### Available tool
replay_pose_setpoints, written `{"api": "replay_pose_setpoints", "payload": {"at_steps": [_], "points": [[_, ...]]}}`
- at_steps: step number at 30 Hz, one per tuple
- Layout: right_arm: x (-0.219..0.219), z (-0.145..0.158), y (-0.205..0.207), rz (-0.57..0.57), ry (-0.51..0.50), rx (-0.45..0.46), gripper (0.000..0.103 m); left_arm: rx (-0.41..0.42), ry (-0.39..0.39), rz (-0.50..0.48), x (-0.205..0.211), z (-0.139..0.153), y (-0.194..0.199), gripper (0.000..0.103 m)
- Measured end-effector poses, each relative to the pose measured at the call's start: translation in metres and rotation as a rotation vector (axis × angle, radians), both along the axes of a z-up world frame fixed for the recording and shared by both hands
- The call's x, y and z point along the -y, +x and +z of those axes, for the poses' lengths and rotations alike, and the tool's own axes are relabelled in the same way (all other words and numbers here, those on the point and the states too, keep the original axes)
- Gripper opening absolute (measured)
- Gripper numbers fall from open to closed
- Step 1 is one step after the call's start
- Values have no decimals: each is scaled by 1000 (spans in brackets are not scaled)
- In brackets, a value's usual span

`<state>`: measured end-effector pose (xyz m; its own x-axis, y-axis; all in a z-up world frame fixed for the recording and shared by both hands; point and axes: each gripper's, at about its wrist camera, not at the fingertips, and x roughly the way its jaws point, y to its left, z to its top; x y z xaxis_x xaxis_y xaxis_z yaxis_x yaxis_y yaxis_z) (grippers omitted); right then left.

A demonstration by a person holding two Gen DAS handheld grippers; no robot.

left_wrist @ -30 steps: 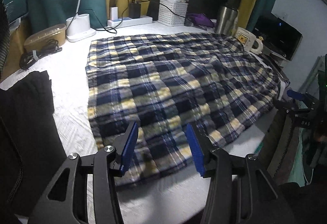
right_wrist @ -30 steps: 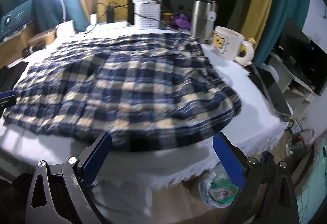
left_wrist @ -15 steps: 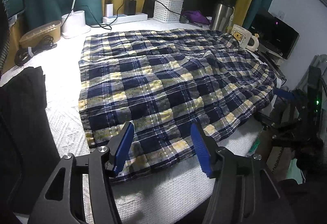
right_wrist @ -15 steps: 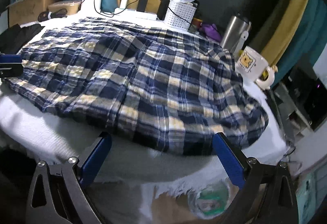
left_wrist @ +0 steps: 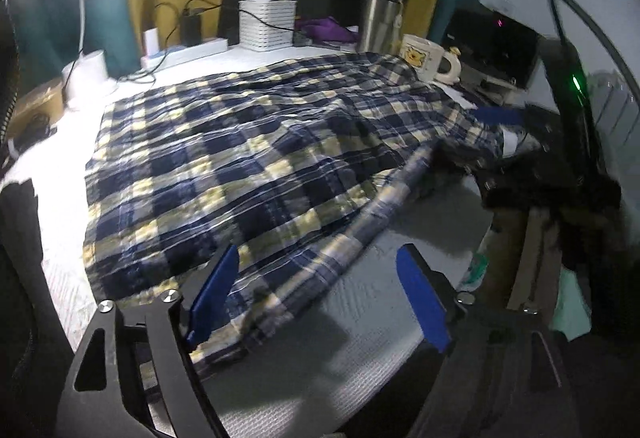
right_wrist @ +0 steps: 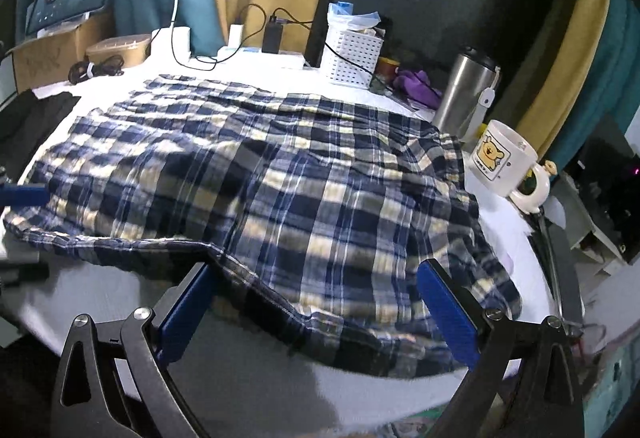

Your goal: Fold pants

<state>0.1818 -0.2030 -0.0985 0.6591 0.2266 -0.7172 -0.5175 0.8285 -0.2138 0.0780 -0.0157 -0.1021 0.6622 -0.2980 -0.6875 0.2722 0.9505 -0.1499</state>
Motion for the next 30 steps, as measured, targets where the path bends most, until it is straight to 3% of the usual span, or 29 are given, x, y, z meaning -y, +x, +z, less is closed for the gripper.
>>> {"api": "replay_pose_setpoints", "payload": {"at_steps": [8,10,12,14,16,23,30], "points": [[-3,-8,15,14,7,-28,100,-59,204,70,-5,-23,10,82],[-1,-10,14,14,12,-35,100,-64,195,76,-16,-26,7,81],[2,-12,11,16,15,-40,100,-59,196,86,-24,-26,4,63],[4,-13,6,22,19,-45,100,-56,202,92,-29,-24,2,29],[6,-15,-1,33,21,-49,100,-57,221,105,-33,-23,3,11],[3,-32,-24,90,-32,-27,100,21,163,157,-42,0,-2,4],[18,-37,-15,72,-56,39,100,80,106,192,-49,30,-4,4]]}}
